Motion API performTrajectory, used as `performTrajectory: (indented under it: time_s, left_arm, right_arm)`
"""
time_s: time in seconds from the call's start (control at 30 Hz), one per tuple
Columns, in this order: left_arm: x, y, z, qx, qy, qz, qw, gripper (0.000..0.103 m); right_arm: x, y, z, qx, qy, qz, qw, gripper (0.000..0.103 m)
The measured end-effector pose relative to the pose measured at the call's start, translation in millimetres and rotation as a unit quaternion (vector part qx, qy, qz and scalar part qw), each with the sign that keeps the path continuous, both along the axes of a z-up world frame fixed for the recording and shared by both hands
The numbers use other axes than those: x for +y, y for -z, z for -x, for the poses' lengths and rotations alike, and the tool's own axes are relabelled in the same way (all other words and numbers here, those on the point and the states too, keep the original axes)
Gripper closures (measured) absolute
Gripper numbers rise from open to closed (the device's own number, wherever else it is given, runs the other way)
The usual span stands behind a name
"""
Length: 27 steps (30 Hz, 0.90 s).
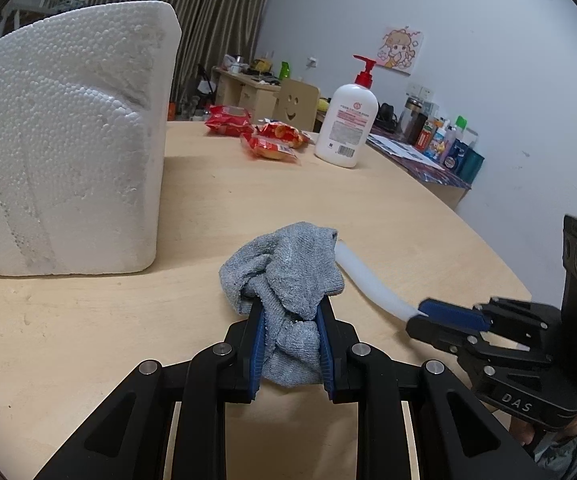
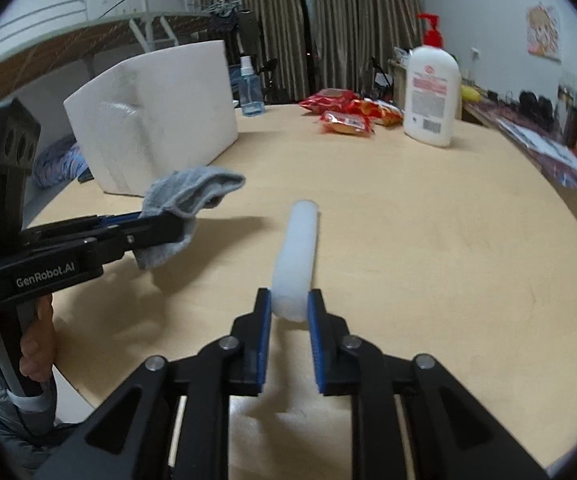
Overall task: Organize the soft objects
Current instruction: 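Lift the grey sock and white strip up off the table with both grippers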
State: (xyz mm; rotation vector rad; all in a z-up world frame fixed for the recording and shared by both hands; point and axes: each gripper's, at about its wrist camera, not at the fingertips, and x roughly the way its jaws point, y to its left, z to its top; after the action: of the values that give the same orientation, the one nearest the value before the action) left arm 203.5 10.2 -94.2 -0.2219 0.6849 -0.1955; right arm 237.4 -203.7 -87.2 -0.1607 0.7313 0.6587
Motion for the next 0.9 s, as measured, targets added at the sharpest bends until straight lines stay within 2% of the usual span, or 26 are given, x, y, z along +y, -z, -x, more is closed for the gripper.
performTrajectory:
  time_s: [0.1, 0.23, 0.5, 0.7, 0.77, 0.83, 0.9]
  left_arm:
    - [1, 1, 0, 0.0, 0.0, 0.003, 1.0, 0.078]
    - [4, 1, 0, 0.0, 0.002, 0.01, 0.9999, 0.078]
    - [6, 2, 0, -0.002, 0.002, 0.008, 1.0, 0.078]
    - [5, 2, 1, -0.004, 0.002, 0.01, 0.9999, 0.078]
    - [5, 1, 1, -0.004, 0.003, 0.007, 1.0, 0.078]
    - [5, 1, 1, -0.004, 0.002, 0.007, 1.0, 0.078]
    - [4, 1, 1, -0.004, 0.001, 0.009, 1.0, 0.078]
  right_arm:
    - [7, 0, -4, -0.011, -0.001, 0.014, 1.0, 0.077]
    - [12, 4, -11, -0.005, -0.004, 0.025, 1.0, 0.071]
    - [21, 11, -13, -0.011, 0.0, 0.057, 0.998, 0.07]
    - [19, 12, -14, -0.007, 0.001, 0.047, 0.999, 0.067]
    - [22, 13, -11, -0.01, -0.005, 0.045, 0.999, 0.057]
    - [27, 13, -9, -0.007, -0.018, 0.047, 0.999, 0.041]
    - [30, 12, -8, -0.005, -0.021, 0.049, 0.999, 0.038]
